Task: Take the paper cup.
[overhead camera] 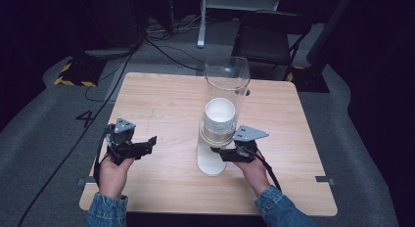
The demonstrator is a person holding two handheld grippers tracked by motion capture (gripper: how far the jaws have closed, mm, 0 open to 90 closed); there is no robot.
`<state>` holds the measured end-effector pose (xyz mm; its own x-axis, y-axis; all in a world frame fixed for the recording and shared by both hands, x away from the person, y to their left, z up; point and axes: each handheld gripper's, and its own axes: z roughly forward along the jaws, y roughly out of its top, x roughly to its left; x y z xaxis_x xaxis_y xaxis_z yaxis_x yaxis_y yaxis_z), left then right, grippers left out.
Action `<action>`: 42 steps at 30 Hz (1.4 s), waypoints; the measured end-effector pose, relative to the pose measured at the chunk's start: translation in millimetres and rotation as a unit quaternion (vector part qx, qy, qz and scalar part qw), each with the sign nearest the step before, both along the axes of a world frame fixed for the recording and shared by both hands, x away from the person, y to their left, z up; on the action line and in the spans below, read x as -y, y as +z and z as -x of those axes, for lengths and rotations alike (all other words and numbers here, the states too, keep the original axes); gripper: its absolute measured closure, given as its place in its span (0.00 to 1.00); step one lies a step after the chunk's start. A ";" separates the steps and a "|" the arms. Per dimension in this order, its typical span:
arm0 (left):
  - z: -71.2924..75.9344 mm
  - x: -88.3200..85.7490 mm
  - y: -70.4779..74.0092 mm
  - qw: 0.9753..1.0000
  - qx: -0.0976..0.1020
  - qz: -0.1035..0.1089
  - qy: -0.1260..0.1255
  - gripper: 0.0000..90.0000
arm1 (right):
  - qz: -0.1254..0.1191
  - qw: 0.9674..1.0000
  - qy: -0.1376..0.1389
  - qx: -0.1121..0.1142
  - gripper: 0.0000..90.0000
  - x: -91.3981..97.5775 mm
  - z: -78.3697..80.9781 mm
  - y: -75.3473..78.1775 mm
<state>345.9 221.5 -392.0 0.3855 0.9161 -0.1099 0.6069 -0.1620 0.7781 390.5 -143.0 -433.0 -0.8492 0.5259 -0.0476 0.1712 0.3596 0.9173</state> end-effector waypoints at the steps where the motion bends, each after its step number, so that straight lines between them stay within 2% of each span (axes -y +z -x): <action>1: 0.0 -0.1 0.0 1.000 0.001 -0.001 0.002 0.17 | 0.002 1.000 -0.001 0.001 0.37 0.1 0.0 0.1; 3: 0.4 -0.4 0.4 1.000 0.002 0.000 0.001 0.17 | 0.012 1.000 -0.008 0.008 0.37 0.2 0.6 0.3; 8: 1.0 -0.7 0.5 1.000 0.002 0.001 0.003 0.17 | 0.012 1.000 -0.009 0.007 0.37 0.0 1.3 0.2; 18: 0.0 0.8 -0.3 1.000 0.001 -0.003 0.001 0.17 | -0.011 1.000 -0.022 -0.008 0.37 -3.6 4.8 -4.1; 27: -0.1 1.0 -0.3 1.000 -0.001 -0.003 0.000 0.17 | -0.027 0.999 -0.019 -0.019 0.37 -5.2 5.1 -6.9; 29: -0.1 1.0 -0.3 1.000 -0.001 -0.003 0.000 0.17 | -0.031 0.999 -0.014 -0.028 0.37 -5.8 4.9 -7.7; 31: 0.0 1.2 -0.1 1.000 -0.001 -0.004 0.000 0.17 | -0.052 0.996 0.005 -0.065 0.37 -6.5 2.1 -11.5; 39: 0.2 -0.2 -1.0 1.000 -0.002 -0.002 0.004 0.17 | -0.034 0.998 -0.001 -0.048 0.37 -6.1 2.4 -14.4; 42: 0.3 -0.3 -0.7 1.000 -0.001 -0.002 0.003 0.17 | -0.031 0.998 -0.003 -0.049 0.37 -5.7 2.1 -17.9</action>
<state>345.6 221.8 -392.7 0.3805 0.9186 -0.1071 0.6098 -0.1621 0.7758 388.3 -137.3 -450.9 -0.8448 0.5308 0.0680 0.2627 0.3006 0.9169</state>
